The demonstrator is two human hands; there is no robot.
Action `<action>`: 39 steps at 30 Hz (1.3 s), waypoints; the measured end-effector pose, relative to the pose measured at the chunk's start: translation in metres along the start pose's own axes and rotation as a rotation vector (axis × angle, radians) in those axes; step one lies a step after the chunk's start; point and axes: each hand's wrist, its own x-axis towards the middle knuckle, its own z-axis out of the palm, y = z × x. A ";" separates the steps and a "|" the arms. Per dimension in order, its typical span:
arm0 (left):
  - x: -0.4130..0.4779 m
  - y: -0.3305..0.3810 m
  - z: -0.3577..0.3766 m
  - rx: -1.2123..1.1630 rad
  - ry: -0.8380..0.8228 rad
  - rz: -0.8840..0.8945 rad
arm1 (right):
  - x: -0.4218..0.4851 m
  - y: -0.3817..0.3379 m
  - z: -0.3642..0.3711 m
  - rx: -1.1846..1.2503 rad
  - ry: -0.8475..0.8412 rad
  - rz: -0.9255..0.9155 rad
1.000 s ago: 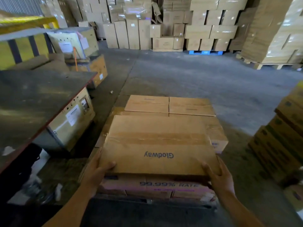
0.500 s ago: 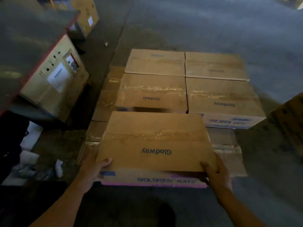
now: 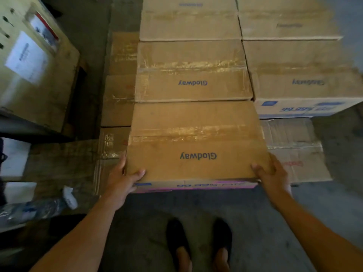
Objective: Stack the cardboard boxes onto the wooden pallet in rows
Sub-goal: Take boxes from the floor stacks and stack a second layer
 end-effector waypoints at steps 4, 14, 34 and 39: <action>0.008 -0.027 0.004 0.047 -0.019 -0.027 | 0.004 0.009 0.011 -0.102 0.010 0.042; 0.011 -0.049 0.010 0.235 0.012 0.062 | 0.008 0.019 0.017 -0.157 -0.008 0.093; -0.104 0.020 0.066 0.794 0.370 0.462 | -0.011 -0.036 -0.050 -0.421 -0.133 -0.287; -0.158 0.081 0.072 0.842 0.426 0.528 | -0.044 -0.075 -0.120 -0.388 0.007 -0.373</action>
